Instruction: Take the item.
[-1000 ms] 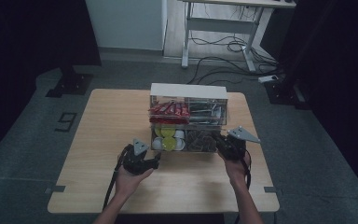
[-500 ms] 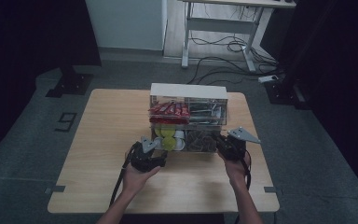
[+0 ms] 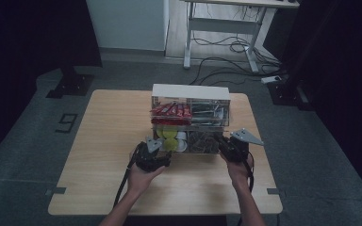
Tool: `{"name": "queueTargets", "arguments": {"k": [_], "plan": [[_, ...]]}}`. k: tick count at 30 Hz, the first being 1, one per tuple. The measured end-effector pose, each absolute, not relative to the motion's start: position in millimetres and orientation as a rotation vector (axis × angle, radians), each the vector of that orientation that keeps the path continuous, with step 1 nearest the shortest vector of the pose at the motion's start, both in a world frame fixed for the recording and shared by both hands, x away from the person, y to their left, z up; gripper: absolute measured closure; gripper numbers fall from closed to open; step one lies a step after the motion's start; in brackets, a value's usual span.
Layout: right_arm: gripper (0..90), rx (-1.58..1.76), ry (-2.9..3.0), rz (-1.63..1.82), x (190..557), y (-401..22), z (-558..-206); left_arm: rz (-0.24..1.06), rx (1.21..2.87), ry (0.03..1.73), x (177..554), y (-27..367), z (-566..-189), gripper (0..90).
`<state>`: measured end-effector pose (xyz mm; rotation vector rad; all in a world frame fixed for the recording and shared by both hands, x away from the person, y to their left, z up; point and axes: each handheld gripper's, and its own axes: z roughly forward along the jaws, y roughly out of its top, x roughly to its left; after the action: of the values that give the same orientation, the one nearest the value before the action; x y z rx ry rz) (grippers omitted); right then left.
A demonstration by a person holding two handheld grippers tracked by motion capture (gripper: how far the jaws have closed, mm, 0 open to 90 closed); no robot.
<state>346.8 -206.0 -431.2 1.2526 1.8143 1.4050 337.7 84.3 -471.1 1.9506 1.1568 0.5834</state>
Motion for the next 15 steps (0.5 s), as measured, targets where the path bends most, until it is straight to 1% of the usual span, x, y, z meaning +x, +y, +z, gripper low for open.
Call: {"name": "queueTargets", "arguments": {"k": [15], "plan": [[88.6,1.250,1.819,1.404,347.1,-206.3,-430.8,0.612,1.953,1.150,347.0,71.4,-473.6,29.8]]}}
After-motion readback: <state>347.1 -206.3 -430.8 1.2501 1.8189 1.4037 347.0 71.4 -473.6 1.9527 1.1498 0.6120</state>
